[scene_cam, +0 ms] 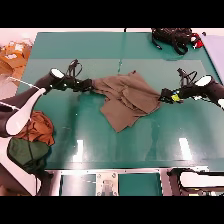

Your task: Fold the shirts.

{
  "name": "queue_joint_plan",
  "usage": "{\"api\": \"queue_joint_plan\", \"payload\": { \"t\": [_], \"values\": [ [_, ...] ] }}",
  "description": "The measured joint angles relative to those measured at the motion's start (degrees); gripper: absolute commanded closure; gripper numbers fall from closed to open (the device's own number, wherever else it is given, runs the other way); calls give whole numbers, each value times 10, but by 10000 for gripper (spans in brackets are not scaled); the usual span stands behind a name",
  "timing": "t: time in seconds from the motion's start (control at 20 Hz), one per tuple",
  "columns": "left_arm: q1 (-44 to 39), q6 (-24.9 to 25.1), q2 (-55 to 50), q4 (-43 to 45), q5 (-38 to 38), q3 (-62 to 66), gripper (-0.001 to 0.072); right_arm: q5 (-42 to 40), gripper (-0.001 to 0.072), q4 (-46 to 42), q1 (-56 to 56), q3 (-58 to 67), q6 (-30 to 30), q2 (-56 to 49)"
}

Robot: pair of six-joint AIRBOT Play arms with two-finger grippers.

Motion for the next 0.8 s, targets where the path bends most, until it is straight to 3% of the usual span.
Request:
{"api": "queue_joint_plan", "payload": {
  "t": [0.35,0.8],
  "values": [
    [29,-24,132,179,-103,25,684,40,690,24,-50,0,0,88],
    [33,-22,418,233,-143,87,684,62,689,100,-59,114,-16,285]
  ]
}}
